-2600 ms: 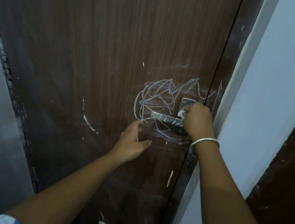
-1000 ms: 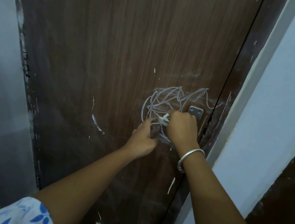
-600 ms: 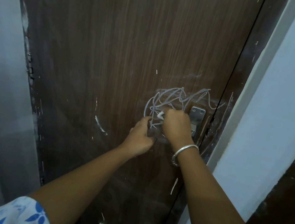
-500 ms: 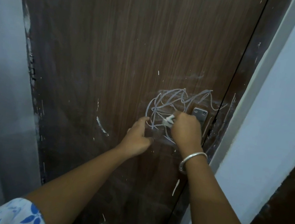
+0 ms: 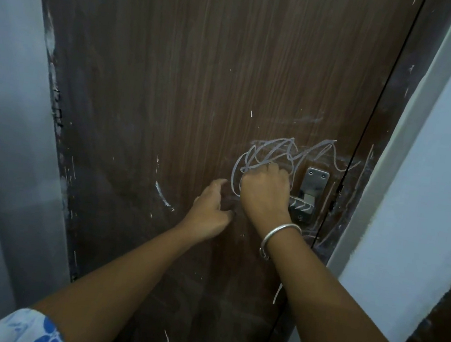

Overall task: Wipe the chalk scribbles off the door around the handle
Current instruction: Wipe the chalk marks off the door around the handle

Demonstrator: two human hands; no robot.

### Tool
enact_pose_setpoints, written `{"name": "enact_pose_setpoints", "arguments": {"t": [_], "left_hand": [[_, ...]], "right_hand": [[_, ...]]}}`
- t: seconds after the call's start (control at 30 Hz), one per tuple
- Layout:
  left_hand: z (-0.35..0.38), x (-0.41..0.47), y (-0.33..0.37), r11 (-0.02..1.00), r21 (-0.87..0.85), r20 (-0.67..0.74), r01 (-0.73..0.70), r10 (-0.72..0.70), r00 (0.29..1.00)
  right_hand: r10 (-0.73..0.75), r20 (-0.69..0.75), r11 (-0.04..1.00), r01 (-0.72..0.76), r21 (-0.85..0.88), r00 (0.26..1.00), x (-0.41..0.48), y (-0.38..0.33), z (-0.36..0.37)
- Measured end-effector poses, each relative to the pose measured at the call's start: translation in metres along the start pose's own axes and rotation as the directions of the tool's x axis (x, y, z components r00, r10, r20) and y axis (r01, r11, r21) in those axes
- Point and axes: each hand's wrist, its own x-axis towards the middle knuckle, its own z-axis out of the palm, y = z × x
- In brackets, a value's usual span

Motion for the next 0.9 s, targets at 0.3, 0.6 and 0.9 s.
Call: {"name": "enact_pose_setpoints", "arguments": {"t": [0.3,0.6,0.9], "left_hand": [[-0.007,-0.002,-0.007,1.000,0.025,-0.024,0.003,-0.003,1.000],[-0.007,-0.001,-0.005,1.000,0.017,-0.006,0.018,-0.018,1.000],[-0.001,0.002,0.010,0.984,0.159,0.016,-0.077,0.076,0.997]], "right_hand": [[-0.274,0.099,0.905,0.292,-0.309,0.957,-0.007,-0.016,-0.003],[-0.254,0.078,0.967,0.256,-0.008,0.964,-0.027,-0.019,0.012],[0.253,0.800,-0.853,-0.265,0.450,0.544,-0.037,-0.022,0.060]]}}
